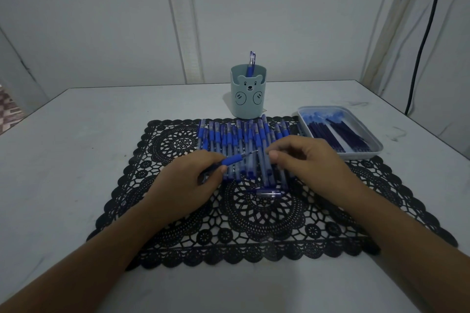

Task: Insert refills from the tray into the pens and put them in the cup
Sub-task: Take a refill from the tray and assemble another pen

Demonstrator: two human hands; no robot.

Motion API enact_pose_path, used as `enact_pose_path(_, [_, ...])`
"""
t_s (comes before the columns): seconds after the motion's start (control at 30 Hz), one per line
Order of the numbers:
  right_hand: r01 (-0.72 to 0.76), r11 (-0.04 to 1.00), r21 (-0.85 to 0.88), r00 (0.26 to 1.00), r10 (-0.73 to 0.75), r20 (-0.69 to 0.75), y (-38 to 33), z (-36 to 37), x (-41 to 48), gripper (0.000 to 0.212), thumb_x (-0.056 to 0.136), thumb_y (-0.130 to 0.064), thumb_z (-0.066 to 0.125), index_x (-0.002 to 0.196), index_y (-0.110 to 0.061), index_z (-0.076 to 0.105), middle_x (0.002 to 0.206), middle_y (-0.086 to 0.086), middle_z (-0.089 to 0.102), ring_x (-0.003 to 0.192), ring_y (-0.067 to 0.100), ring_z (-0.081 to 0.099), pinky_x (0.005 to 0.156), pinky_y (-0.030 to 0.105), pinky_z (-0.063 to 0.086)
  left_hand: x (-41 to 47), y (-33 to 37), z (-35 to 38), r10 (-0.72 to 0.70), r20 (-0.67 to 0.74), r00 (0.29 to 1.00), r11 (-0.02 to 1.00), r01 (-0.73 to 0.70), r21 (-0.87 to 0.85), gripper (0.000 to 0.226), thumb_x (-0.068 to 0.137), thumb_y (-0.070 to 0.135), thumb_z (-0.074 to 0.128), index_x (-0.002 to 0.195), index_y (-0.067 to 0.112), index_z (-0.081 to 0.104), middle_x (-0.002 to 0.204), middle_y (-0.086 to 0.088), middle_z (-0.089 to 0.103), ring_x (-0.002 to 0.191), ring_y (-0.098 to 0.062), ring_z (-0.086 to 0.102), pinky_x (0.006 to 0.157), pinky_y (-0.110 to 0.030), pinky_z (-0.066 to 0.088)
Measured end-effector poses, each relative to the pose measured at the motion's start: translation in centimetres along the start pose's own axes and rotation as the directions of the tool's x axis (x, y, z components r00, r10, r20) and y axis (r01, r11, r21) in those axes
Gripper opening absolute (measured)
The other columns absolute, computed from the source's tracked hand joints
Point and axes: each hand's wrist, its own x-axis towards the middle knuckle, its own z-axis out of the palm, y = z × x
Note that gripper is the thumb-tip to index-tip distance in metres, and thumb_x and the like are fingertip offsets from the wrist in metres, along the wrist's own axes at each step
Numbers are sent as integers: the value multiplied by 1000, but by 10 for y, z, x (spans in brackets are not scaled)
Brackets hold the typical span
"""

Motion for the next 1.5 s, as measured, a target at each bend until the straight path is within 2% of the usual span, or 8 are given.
enact_pose_path(0.43, [65, 998, 4, 998, -65, -13, -7, 6, -3, 22, 84, -14, 63, 86, -35, 66, 85, 2, 70, 77, 15, 62, 74, 20, 52, -2, 7, 1, 21, 0, 1000, 1000, -21, -5, 34, 86, 42, 38, 97, 22, 63, 70, 15, 54, 67, -2, 50, 52, -14, 38])
enact_pose_path(0.67, [97, 989, -111, 994, -92, 53, -7, 7, -6, 13, 86, -27, 57, 78, -34, 64, 66, -5, 65, 58, 7, 56, 55, 17, 47, -2, 16, 1, 76, 16, 997, 997, -76, -12, 31, 87, 42, 39, 98, 24, 62, 68, 23, 46, 60, 5, 46, 53, -12, 37])
enact_pose_path(0.8, [72, 984, -164, 997, -65, 49, -5, 10, -8, 52, 84, -51, 32, 69, -14, 65, 63, 12, 63, 57, 25, 56, 56, 30, 45, -3, 17, 3, 100, 37, 994, 995, -99, -26, 33, 88, 41, 40, 102, 22, 63, 71, 23, 47, 61, 8, 45, 54, -15, 42])
enact_pose_path(0.97, [104, 977, -186, 987, -78, 144, -2, 8, -10, 3, 89, -27, 53, 90, -25, 55, 72, -3, 57, 61, 4, 50, 56, 17, 41, -2, 15, 2, 88, 38, 995, 995, -86, -44, 33, 87, 42, 40, 102, 23, 63, 71, 23, 49, 61, 5, 47, 54, -13, 40])
enact_pose_path(1.07, [114, 967, -226, 990, -90, 111, -2, 8, -10, 22, 91, -37, 45, 70, -31, 52, 61, -5, 57, 54, 7, 51, 53, 22, 43, -3, 14, 3, 97, 47, 994, 995, -96, -26, 36, 88, 42, 40, 104, 20, 63, 73, 22, 49, 60, 8, 45, 54, -13, 40])
enact_pose_path(1.23, [125, 967, -224, 982, -87, 170, 0, 8, -11, 7, 89, -32, 50, 86, -26, 52, 66, -2, 56, 55, 6, 48, 51, 19, 39, -4, 16, 3, 103, 55, 993, 995, -102, -23, 35, 88, 41, 41, 105, 20, 63, 74, 19, 52, 61, 5, 47, 53, -18, 45])
enact_pose_path(1.33, [100, 966, -240, 985, -62, 158, 0, 7, -11, 24, 91, -37, 43, 74, -26, 55, 65, 0, 60, 56, 17, 54, 56, 34, 48, -4, 16, 3, 115, 76, 991, 993, -114, -17, 36, 89, 42, 40, 106, 21, 63, 76, 21, 52, 62, 2, 50, 54, -18, 46])
enact_pose_path(1.5, [115, 966, -230, 971, -61, 231, 2, 5, -11, 4, 89, -32, 51, 86, -30, 51, 67, -4, 57, 56, 7, 50, 52, 21, 41, -3, 15, 3, 103, 67, 992, 994, -102, -27, 37, 88, 43, 40, 108, 22, 63, 78, 21, 54, 65, 4, 49, 59, -15, 45])
